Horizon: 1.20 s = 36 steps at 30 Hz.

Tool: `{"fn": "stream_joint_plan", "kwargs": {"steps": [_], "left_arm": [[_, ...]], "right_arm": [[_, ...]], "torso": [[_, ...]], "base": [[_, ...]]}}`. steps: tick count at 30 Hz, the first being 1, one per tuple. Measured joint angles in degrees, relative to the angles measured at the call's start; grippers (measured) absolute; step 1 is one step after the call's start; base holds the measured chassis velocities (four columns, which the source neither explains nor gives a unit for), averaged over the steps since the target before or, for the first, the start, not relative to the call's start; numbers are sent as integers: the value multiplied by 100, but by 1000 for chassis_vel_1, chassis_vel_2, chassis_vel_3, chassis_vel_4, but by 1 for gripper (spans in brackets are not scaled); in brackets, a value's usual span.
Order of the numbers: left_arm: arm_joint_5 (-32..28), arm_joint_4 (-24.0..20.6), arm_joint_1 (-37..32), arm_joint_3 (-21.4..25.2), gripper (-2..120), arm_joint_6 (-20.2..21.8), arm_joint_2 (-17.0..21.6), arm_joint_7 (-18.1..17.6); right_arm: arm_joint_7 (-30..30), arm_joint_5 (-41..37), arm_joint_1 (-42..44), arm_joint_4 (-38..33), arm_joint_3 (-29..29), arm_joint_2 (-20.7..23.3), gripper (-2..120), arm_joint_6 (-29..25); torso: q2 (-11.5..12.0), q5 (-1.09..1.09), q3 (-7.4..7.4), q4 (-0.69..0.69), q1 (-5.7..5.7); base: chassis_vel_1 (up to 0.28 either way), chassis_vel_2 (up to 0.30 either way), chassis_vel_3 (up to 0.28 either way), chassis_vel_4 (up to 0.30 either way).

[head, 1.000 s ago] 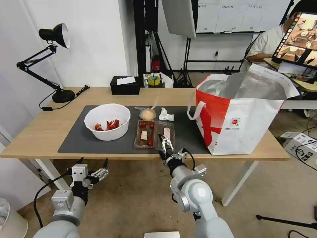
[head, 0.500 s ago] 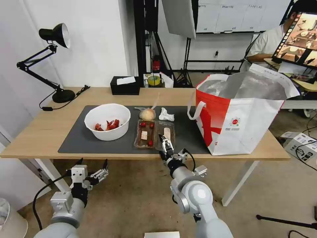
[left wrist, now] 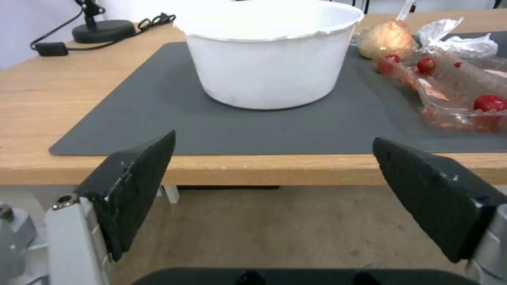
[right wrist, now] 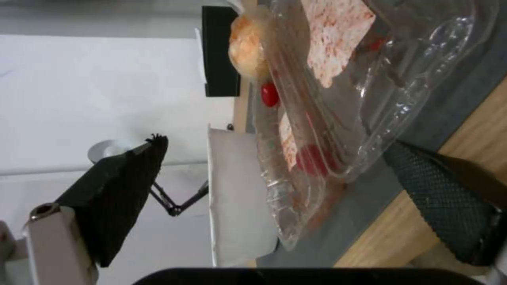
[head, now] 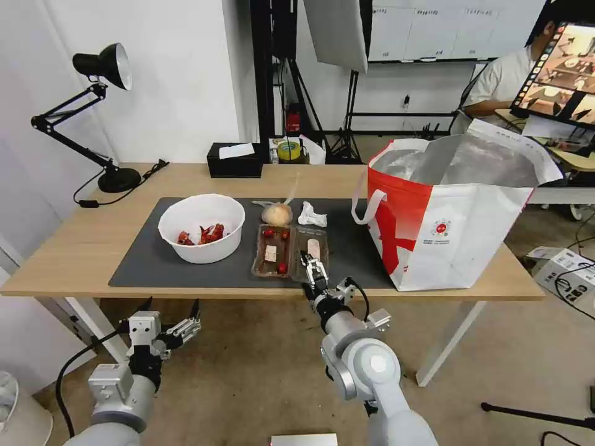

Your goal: Pick up the trash from the table and place it into the takeout bag.

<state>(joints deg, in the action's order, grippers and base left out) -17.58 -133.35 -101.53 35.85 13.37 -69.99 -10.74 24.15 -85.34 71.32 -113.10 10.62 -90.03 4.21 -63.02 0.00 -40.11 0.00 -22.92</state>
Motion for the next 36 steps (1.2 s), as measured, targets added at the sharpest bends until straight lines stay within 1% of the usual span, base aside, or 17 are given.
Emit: {"fn": "stream_joint_plan", "kwargs": {"steps": [20,26,31,36], "left_arm": [[141,-225,-288,58,100,-62,-128,10],[168,-294,-379,117,100,-109,-150,19],[231,-296,-420,183,100,-176,-67,41],[241,-326,-463,194,100,-186,-91,47]], "right_arm": [[-47,198,-158,102,18,3,100,12],[-96,500,-189,-7,-46,5,100,27],[-169,718,-189,-160,-147,7,100,55],[-196,747,-242,-202,-219,7,100,159]], "torso": [[0,0,0,0,0],[0,0,0,0,0],[0,0,0,0,0],[0,0,0,0,0]], "base": [[0,0,0,0],[0,0,0,0],[0,0,0,0],[0,0,0,0]]}}
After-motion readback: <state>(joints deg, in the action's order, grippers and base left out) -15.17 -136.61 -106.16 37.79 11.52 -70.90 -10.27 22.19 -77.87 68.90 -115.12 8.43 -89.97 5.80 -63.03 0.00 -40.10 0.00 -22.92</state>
